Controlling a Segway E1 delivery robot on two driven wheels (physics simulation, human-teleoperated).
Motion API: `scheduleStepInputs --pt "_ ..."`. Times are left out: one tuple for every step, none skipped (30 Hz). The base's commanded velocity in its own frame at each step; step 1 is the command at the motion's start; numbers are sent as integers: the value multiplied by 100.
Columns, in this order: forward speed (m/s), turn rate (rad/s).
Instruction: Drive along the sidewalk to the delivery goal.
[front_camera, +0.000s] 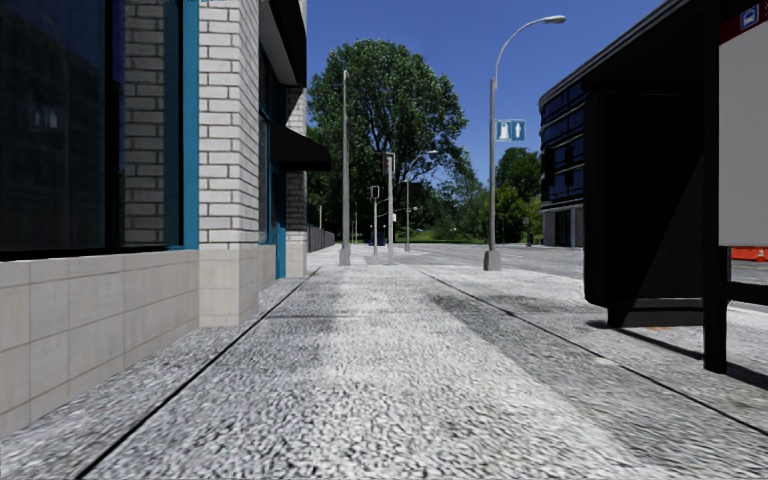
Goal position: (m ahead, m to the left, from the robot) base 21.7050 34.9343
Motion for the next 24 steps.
scheduleStepInputs --pt "200 0" --pt "200 0" --pt "200 0" --pt "200 0" --pt "200 0" --pt "200 0" --pt "200 0" --pt "200 0" --pt "200 0" --pt "200 0" --pt "200 0" --pt "200 0" --pt "200 0" --pt "200 0" --pt "200 0" --pt "200 0" --pt "200 0" --pt "200 0" --pt "200 0" --pt "200 0" --pt "200 0" --pt "200 0" --pt "200 0" --pt "200 0"
